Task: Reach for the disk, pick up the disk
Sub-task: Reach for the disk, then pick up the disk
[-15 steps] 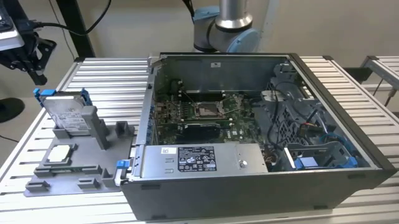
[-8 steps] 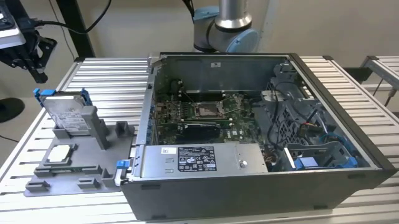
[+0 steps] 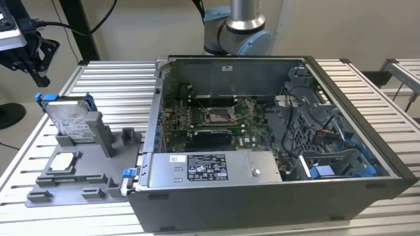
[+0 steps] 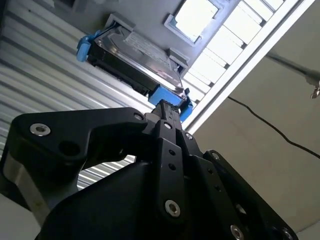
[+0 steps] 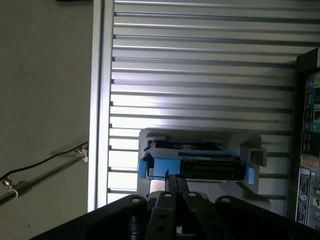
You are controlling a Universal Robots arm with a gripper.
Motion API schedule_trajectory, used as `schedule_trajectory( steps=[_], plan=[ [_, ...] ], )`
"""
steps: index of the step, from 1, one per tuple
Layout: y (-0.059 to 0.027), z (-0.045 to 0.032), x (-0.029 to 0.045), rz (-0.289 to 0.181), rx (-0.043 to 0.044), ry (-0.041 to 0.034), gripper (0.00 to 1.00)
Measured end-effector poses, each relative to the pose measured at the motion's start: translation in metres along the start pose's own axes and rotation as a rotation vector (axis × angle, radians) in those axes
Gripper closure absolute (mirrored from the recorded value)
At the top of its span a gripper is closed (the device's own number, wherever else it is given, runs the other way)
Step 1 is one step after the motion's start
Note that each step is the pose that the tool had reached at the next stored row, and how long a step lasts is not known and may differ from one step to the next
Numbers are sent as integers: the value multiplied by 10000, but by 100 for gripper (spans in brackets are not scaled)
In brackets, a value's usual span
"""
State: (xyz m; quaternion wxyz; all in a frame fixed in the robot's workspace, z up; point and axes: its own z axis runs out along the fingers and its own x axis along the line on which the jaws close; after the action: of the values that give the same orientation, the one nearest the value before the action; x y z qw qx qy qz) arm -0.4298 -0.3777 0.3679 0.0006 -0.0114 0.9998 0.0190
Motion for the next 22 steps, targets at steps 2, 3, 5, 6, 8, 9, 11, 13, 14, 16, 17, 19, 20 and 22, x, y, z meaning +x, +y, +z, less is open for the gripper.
schedule_trajectory(
  steps=[2, 3, 5, 6, 8, 9, 11, 13, 14, 16, 17, 19, 20, 22],
  plan=[
    [1, 0, 2, 0, 0, -1, 100],
    [2, 1, 3, 0, -1, -1, 100],
    [3, 1, 5, 0, 0, -1, 100],
    [4, 1, 6, 0, -1, -1, 100],
    [5, 1, 8, 0, 0, -1, 100],
    [5, 1, 8, -4, 0, -1, 100],
    [5, 0, 8, -28, 0, 0, 100],
    [5, 0, 8, -100, 0, 4, 100],
    [5, 0, 9, -151, 0, 6, 100],
    [5, 1, 9, -281, -1, 9, 100],
    [5, 1, 9, -376, -1, 13, 100],
    [5, 1, 10, -587, -2, 22, 100],
    [5, 1, 10, -700, -1, 25, 100],
    [5, 1, 10, -932, -2, 35, 100]
  ],
)
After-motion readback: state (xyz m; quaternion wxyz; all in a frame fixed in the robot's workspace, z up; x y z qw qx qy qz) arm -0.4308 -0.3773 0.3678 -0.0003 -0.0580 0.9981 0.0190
